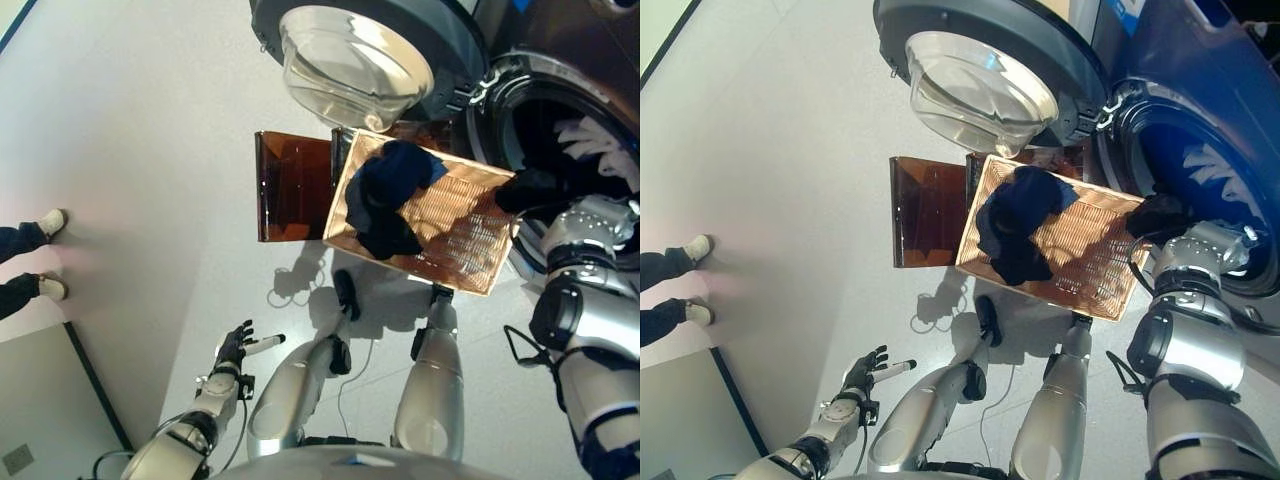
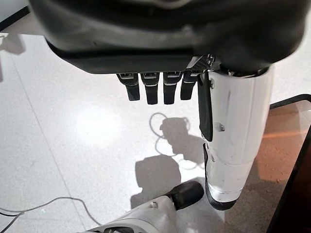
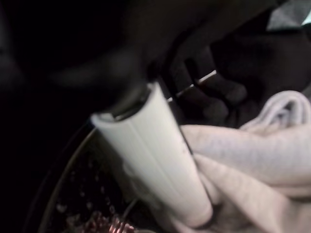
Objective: Pick up the clothes and place them into the washing machine
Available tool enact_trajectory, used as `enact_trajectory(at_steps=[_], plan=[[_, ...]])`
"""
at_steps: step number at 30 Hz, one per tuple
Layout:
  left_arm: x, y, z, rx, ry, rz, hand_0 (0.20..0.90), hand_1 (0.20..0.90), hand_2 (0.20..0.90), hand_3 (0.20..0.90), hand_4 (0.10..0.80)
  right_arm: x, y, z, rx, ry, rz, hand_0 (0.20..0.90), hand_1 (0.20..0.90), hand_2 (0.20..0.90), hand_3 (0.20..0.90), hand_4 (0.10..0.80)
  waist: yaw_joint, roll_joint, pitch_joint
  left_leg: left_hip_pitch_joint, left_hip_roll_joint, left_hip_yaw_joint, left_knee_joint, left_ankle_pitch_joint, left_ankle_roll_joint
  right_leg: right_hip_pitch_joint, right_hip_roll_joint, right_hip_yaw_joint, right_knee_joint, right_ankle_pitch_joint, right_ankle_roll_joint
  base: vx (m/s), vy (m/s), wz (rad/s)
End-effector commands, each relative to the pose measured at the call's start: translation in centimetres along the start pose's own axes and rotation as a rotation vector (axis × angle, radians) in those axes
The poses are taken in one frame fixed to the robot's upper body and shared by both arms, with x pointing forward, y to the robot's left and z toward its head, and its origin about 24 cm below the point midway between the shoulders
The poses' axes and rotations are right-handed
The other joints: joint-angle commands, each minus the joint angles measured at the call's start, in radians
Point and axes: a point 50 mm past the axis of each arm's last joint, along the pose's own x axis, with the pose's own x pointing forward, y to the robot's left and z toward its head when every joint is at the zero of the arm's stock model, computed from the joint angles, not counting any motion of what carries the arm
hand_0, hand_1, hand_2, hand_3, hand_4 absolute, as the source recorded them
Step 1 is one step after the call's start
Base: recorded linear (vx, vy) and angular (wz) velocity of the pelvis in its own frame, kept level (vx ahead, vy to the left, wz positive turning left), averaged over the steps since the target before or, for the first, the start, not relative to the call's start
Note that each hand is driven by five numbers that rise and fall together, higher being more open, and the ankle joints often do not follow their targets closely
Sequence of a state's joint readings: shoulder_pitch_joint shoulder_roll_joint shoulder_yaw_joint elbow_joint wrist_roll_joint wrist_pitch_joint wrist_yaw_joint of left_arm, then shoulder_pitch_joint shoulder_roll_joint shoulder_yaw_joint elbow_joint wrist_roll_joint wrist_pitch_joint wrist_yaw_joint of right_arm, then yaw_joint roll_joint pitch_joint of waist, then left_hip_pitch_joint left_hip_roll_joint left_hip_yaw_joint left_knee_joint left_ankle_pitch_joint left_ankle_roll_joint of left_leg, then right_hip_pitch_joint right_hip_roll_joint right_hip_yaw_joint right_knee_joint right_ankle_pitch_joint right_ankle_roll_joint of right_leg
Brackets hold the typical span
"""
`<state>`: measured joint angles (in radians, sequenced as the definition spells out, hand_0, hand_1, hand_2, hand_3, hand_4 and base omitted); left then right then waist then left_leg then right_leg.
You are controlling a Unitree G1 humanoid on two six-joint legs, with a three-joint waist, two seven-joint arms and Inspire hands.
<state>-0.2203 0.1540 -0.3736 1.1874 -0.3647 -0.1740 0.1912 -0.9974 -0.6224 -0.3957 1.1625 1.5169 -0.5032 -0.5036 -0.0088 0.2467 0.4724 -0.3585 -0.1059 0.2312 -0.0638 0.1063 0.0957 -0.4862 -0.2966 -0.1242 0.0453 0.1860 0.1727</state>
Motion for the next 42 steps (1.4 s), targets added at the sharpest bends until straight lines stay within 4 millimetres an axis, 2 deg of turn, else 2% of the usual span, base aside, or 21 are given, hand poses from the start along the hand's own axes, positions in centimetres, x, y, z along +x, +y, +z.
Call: enact_trajectory(at_steps=[1,9,16,21,27,30,34,35,36,42], plan=[[-1.1,1.4,-3.8,0.042,0.108,0.057,0.9,0.9,0.9,0.9,0.8,-4.5,13.5,8.8,-0.001,-0.346,0.506,0.2,0.2,0.2,0.2,0.3,0.003,0.042,-0.101,-0.064,0.073,0.007,0.116,-0.035,-0.149,-0.045,0.039,0.019,0.192,-0.13,-0.054,-0.002,-0.004,-0.08],[-1.0,1.8,-3.6,0.034,0.101,0.075,0.9,0.9,0.9,0.9,0.8,-5.2,14.8,8.4,-0.062,-0.343,0.535,0.2,0.2,0.2,0.2,0.3,0.011,0.044,-0.099,-0.076,0.071,0.009,0.122,-0.037,-0.148,-0.065,0.036,0.024,0.202,-0.128,-0.057,-0.004,0.002,-0.03],[-1.0,2.1,-3.6,0.01,0.089,0.096,0.9,0.9,0.9,0.9,0.8,-7.9,17.7,9.1,0.046,-0.367,0.6,0.2,0.2,0.2,0.2,0.3,0.018,0.062,-0.086,-0.104,0.068,0.02,0.115,-0.021,-0.154,-0.109,0.032,0.04,0.215,-0.127,-0.056,-0.02,0.004,0.0],[-0.9,2.3,-3.1,-0.03,0.06,0.112,0.9,0.9,0.9,0.9,0.8,-10.0,19.7,9.0,0.007,-0.391,0.655,0.2,0.2,0.2,0.2,0.3,0.022,0.071,-0.069,-0.15,0.071,0.034,0.113,-0.006,-0.158,-0.173,0.039,0.069,0.226,-0.121,-0.056,-0.032,-0.011,-0.06],[-0.8,2.0,-2.4,-0.065,0.029,0.11,0.9,0.9,0.9,0.9,0.8,-11.0,20.3,8.6,0.012,-0.386,0.679,0.2,0.2,0.2,0.2,0.3,0.031,0.08,-0.062,-0.188,0.075,0.041,0.107,0.006,-0.159,-0.234,0.05,0.091,0.248,-0.126,-0.062,-0.016,-0.016,-0.04],[-0.8,1.7,-2.0,-0.079,0.014,0.105,0.9,0.9,0.9,0.9,0.8,-11.1,20.5,9.1,0.037,-0.395,0.678,0.2,0.2,0.2,0.2,0.3,0.033,0.085,-0.062,-0.201,0.073,0.037,0.106,0.009,-0.161,-0.254,0.051,0.101,0.262,-0.131,-0.066,-0.005,-0.028,-0.04],[-0.7,1.6,-1.8,-0.072,0.006,0.104,0.9,0.9,0.9,0.9,0.8,-10.5,20.1,9.2,0.002,-0.411,0.644,0.2,0.2,0.2,0.2,0.3,0.034,0.088,-0.067,-0.208,0.067,0.033,0.102,0.014,-0.164,-0.265,0.055,0.108,0.277,-0.138,-0.071,0.011,-0.014,0.06],[-0.7,1.5,-1.8,-0.071,0.006,0.103,0.9,0.9,0.9,0.9,0.8,-10.5,20.1,9.2,0.002,-0.411,0.644,0.453,0.453,0.453,0.453,0.48,0.034,0.088,-0.067,-0.207,0.067,0.033,0.102,0.014,-0.164,-0.265,0.055,0.108,0.277,-0.139,-0.071,0.017,-0.004,0.11],[-0.7,1.5,-1.8,-0.072,0.004,0.105,0.9,0.9,0.9,0.9,0.8,-10.2,20.0,9.4,-0.008,-0.417,0.623,0.9,0.9,0.9,0.9,0.8,0.035,0.088,-0.068,-0.207,0.067,0.032,0.103,0.013,-0.163,-0.264,0.055,0.108,0.277,-0.14,-0.072,0.007,-0.005,0.09],[-0.8,1.7,-2.1,-0.063,0.023,0.116,0.9,0.9,0.9,0.9,0.8,-9.6,19.6,9.0,-0.042,-0.405,0.59,0.9,0.9,0.9,0.9,0.8,0.035,0.089,-0.078,-0.202,0.065,0.025,0.114,0.003,-0.159,-0.257,0.058,0.102,0.282,-0.143,-0.079,0.009,0.004,0.04]])
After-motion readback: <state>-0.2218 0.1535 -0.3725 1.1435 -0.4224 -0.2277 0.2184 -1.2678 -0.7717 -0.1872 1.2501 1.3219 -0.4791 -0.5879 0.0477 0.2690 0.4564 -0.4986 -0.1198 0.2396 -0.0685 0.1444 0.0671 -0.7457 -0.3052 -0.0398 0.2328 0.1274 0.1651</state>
